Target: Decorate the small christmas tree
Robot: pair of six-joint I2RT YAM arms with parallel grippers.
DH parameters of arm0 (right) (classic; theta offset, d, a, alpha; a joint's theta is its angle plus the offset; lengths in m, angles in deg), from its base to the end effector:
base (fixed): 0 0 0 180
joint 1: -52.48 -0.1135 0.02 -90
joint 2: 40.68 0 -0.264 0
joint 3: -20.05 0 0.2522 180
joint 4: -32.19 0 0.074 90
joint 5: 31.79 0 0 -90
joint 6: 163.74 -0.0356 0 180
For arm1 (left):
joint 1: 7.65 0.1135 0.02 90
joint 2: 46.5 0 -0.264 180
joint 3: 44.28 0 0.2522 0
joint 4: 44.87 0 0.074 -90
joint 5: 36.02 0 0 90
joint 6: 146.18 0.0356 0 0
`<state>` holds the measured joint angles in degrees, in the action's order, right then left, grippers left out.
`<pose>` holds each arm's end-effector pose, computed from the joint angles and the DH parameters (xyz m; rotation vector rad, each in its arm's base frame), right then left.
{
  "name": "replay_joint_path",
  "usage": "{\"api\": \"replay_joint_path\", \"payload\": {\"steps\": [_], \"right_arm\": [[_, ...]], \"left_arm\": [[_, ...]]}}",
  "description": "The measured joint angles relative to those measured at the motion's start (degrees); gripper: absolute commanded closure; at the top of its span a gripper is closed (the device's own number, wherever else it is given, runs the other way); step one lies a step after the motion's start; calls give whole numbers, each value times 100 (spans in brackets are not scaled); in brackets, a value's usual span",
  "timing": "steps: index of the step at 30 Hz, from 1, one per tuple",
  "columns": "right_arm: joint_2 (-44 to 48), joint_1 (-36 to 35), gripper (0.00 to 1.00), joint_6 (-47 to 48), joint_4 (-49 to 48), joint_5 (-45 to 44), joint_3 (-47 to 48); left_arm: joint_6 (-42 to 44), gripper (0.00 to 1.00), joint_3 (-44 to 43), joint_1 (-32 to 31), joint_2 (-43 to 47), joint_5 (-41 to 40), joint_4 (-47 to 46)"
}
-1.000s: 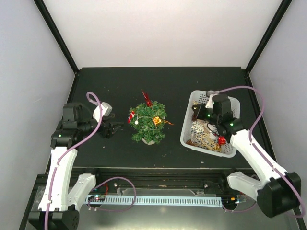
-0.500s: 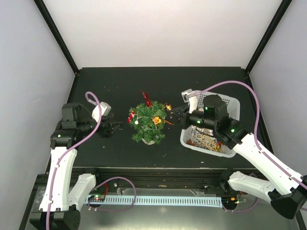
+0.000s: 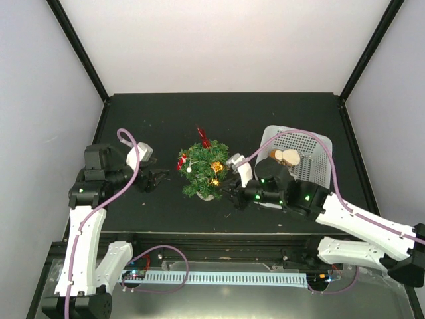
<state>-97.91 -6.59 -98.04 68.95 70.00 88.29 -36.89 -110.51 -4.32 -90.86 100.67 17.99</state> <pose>0.1082 0.1948 0.3364 -0.7919 2.0528 1.0862 0.1409 -0.0178 0.3275 0.6910 1.9945 -0.6914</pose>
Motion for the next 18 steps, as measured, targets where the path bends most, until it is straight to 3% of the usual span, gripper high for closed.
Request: {"api": "replay_joint_path", "payload": {"steps": [8, 18], "right_arm": [[-498, -831, 99, 166, 247, -1215, 166], [-1305, -909, 99, 518, 741, -2074, 1119]], "left_arm": [[-2, 25, -2, 4, 39, -33, 0], [-2, 24, 0, 17, 275, -63, -4]]}}
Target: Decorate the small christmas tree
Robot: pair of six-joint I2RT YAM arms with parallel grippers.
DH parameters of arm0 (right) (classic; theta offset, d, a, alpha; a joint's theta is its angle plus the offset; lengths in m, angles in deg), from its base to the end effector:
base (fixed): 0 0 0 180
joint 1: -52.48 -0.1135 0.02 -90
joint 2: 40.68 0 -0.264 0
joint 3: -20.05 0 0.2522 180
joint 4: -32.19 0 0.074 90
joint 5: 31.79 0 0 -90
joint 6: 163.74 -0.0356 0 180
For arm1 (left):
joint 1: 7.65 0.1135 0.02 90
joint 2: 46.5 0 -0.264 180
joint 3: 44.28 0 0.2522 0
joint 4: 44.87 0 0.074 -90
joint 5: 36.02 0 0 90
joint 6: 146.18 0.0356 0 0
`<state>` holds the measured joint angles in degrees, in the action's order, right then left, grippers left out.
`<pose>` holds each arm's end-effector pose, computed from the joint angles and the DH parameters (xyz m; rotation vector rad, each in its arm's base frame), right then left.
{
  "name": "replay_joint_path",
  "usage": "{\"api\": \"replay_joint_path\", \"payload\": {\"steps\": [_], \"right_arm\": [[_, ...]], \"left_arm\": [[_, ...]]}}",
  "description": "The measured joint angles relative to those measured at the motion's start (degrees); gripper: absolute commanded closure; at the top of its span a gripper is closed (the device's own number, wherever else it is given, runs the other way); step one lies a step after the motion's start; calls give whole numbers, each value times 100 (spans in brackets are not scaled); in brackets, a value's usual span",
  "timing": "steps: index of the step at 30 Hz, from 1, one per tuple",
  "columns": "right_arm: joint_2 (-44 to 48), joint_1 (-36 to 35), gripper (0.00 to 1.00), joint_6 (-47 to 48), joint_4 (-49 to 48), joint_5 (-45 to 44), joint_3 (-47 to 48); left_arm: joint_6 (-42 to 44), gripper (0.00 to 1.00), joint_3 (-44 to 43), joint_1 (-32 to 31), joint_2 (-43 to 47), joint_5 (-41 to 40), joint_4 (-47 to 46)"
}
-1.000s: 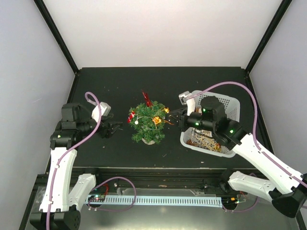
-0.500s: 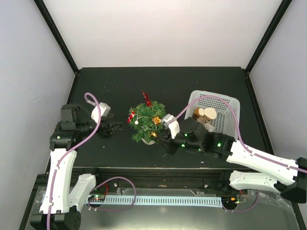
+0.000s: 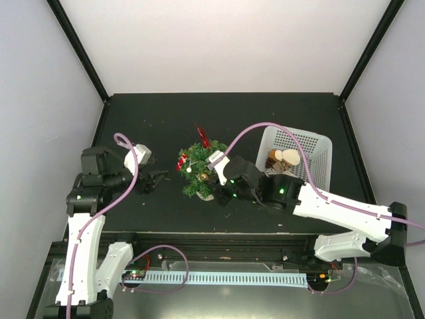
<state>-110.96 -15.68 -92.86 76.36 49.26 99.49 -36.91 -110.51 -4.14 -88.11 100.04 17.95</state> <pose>0.1053 0.2479 0.3395 -0.8532 2.0919 0.6829 0.1308 -0.0177 0.3328 0.6949 1.9577 -0.6527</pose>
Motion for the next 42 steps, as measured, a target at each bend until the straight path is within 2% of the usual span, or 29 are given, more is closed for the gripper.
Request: {"api": "replay_joint_path", "payload": {"steps": [8, 21, 28, 42], "right_arm": [[-199, -7, 99, 107, 146, -2, 234], [35, -7, 99, 109, 267, -127, 358], [-190, -7, 99, 118, 232, -365, 680], [-522, 101, 99, 103, 162, -688, 717]], "left_arm": [[0, 24, 0, 17, 39, 0, -2], [2, 24, 131, 17, 155, 0, -105], [4, 24, 146, 17, 236, -13, -111], [37, 24, 227, 17, 262, -24, -114]]}}
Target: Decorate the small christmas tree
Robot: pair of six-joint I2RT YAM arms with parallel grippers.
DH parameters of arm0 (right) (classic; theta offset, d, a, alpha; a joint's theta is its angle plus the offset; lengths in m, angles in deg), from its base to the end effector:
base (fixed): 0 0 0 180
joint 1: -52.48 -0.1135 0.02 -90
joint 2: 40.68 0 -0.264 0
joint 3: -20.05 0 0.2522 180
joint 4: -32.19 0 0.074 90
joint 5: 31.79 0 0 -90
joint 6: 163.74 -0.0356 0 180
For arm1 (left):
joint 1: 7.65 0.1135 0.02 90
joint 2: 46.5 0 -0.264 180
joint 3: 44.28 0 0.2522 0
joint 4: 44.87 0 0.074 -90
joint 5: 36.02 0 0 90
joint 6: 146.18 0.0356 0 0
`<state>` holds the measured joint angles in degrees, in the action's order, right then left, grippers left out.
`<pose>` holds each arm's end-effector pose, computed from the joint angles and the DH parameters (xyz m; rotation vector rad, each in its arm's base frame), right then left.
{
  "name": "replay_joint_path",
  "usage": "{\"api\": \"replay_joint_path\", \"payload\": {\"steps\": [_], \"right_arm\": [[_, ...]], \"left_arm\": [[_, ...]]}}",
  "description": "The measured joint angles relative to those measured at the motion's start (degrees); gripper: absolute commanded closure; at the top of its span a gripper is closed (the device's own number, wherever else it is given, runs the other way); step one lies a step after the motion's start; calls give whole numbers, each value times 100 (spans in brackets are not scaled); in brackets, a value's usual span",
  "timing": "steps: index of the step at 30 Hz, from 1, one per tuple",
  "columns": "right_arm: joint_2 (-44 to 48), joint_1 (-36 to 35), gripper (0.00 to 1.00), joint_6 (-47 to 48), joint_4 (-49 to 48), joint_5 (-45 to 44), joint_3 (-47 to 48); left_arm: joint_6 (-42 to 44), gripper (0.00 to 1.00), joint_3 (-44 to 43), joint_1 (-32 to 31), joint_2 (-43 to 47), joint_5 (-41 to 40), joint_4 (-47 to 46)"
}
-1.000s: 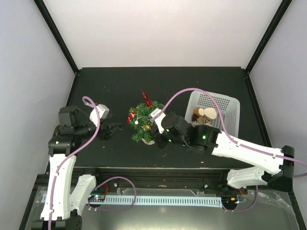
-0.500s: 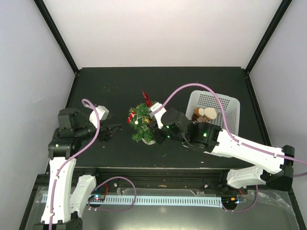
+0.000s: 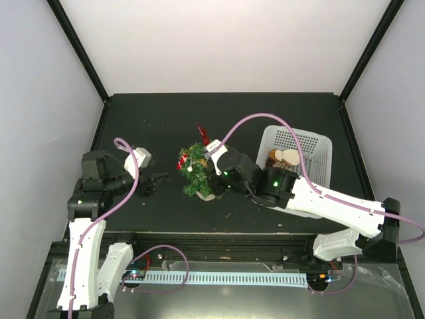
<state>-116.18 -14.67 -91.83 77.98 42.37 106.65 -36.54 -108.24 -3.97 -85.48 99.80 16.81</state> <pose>0.1217 0.2638 0.3560 -0.7668 2.0662 0.5549 0.1240 -0.0176 0.3270 0.7023 1.9342 -0.6290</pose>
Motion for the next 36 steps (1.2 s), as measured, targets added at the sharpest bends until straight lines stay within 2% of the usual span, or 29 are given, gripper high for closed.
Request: {"api": "replay_joint_path", "payload": {"steps": [36], "right_arm": [[61, 105, 99, -39, -90, 96, 46]], "left_arm": [[7, 22, 162, 33, 76, 0, -87]]}}
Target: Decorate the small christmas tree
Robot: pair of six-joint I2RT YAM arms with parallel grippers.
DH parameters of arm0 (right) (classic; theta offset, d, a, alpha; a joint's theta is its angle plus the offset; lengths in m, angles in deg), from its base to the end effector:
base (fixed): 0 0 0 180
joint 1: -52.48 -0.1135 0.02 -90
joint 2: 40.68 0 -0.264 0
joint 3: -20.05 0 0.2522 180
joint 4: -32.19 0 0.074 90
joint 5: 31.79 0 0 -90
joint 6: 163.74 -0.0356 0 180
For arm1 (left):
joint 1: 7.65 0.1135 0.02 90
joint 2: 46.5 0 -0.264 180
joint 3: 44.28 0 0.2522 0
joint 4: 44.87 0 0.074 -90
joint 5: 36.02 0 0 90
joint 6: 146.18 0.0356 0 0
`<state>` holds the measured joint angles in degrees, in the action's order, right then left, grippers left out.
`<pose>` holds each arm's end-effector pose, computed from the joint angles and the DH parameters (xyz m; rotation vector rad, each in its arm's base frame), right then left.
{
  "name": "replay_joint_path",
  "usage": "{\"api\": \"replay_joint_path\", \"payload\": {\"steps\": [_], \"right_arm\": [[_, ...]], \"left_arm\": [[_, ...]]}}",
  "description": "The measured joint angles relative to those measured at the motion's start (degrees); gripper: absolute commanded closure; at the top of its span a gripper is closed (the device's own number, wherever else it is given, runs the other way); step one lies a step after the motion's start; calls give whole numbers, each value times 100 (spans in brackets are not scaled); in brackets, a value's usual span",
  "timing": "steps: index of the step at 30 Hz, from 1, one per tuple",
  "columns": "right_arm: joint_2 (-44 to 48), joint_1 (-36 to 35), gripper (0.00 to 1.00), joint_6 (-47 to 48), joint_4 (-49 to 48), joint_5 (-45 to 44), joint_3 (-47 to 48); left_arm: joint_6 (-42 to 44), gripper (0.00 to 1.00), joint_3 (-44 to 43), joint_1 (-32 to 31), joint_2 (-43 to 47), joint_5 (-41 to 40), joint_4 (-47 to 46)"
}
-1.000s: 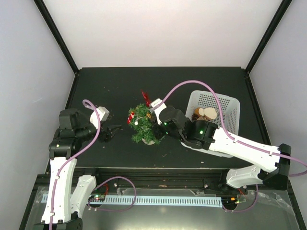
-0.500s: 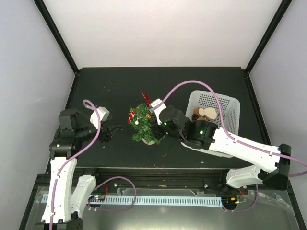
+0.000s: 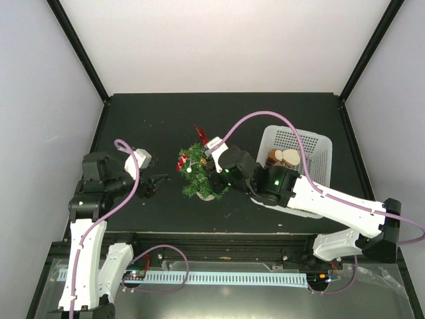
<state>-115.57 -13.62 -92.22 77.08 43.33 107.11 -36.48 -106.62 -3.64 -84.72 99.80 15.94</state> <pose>0.1254 0.2604 0.3629 -0.7356 2.0509 0.5887 0.1235 -0.0169 0.3209 0.6975 1.9350 -0.6247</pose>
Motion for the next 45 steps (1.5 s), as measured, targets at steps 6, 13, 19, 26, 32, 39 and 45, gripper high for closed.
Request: {"api": "replay_joint_path", "payload": {"steps": [6, 13, 19, 26, 32, 39, 45], "right_arm": [[-140, 0, 99, 2, -20, -2, 114], [-295, 0, 99, 7, 59, -90, 387], [-361, 0, 99, 4, 162, -160, 387], [-391, -2, 99, -4, 240, -225, 385], [-391, 0, 99, -35, 269, -289, 382], [-376, 0, 99, -114, 328, -313, 326], [-328, 0, 99, -138, 411, -317, 223]], "left_arm": [[2, 22, 9, 4, 0, 0, 0], [4, 22, 9, 4, 2, 0, -2], [4, 22, 9, 4, 2, 0, -2], [9, 21, 31, 7, 39, 0, -4], [9, 21, 35, 7, 50, 2, -4], [9, 21, 37, 7, 50, 2, -4], [11, 21, 37, 7, 50, 2, -7]]}}
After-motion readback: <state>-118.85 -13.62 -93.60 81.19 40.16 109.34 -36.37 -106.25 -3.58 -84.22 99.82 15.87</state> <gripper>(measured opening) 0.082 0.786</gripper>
